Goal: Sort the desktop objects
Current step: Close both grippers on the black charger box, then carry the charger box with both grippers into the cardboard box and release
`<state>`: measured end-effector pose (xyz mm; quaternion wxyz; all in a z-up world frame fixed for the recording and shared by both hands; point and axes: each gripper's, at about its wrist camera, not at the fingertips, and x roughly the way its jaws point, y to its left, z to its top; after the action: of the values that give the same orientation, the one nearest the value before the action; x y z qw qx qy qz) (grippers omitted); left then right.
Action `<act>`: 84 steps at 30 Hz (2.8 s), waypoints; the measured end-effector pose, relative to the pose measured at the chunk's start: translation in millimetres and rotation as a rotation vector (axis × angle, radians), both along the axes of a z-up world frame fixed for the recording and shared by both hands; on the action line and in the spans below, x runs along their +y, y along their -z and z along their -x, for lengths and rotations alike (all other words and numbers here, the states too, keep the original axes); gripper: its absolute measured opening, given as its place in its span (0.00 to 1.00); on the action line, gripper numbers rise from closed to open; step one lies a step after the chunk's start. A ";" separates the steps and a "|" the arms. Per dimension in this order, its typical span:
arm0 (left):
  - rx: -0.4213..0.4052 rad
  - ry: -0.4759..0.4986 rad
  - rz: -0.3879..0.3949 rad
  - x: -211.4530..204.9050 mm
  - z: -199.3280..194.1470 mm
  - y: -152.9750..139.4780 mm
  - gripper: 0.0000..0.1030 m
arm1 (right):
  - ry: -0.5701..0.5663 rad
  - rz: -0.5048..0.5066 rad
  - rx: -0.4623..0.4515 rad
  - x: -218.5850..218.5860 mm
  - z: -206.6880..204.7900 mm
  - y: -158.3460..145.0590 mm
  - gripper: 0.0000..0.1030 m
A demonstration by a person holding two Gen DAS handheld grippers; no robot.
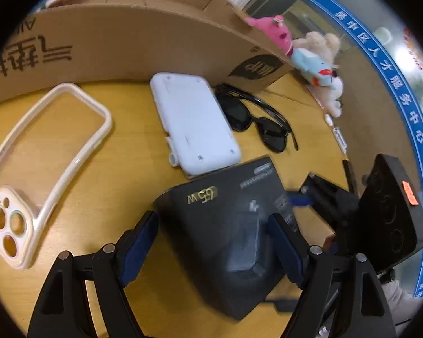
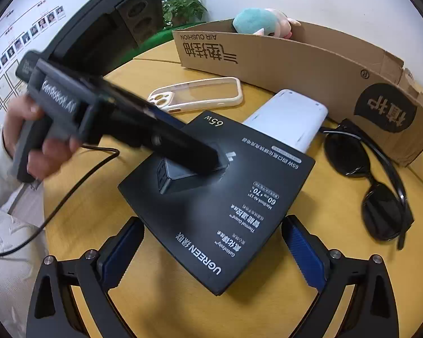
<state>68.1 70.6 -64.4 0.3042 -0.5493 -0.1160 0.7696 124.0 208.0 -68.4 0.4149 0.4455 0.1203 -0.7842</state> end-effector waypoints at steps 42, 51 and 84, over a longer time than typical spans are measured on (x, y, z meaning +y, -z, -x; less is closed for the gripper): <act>0.695 -0.175 -0.090 -91.8 121.7 -305.2 0.60 | 0.075 0.136 0.639 -86.6 118.5 -283.2 0.91; 0.617 -0.183 -0.077 -99.6 232.8 -286.2 0.60 | 0.058 0.084 0.539 -87.6 232.3 -290.4 0.91; 0.020 -0.259 0.160 -55.2 394.3 -26.4 0.59 | 0.128 -0.008 -0.007 -83.3 439.5 -35.4 0.90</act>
<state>-326.1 15.4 -38.0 0.1585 -0.5446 -0.1213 0.8146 -315.5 124.7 -32.9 0.3627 0.4565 0.0932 -0.8071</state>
